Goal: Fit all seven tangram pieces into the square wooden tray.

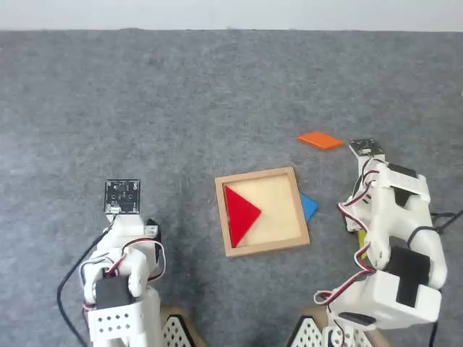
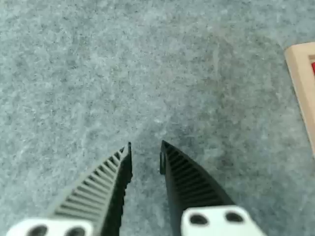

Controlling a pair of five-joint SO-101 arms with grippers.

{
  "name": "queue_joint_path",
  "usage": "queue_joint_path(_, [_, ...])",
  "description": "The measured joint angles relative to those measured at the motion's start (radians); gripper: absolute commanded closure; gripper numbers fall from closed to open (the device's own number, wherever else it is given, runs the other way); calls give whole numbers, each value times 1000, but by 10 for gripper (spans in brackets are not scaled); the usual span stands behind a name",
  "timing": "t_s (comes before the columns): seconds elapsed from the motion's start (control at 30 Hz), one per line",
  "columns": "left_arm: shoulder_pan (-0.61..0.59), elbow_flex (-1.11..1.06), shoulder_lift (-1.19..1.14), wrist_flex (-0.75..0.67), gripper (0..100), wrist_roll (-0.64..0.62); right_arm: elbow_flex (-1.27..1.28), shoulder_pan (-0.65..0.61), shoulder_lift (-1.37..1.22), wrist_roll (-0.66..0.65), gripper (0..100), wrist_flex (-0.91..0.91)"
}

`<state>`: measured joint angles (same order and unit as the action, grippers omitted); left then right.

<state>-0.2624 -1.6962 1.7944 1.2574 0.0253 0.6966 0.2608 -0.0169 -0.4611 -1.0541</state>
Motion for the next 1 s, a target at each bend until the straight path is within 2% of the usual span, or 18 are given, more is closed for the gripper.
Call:
queue_joint_path(0.1, [0, 0, 0, 0, 907, 0, 0, -5, -8, 2, 670, 5])
queue_joint_path(0.27, [0, 0, 0, 0, 907, 0, -12, -6, -23, 3, 823, 9])
queue_joint_path(0.8, [0, 0, 0, 0, 907, 0, -15, -3, -14, 34, 825, 18])
queue_joint_path(1.0, [0, 0, 0, 0, 907, 0, 5, -41, 112, 72, 826, -66])
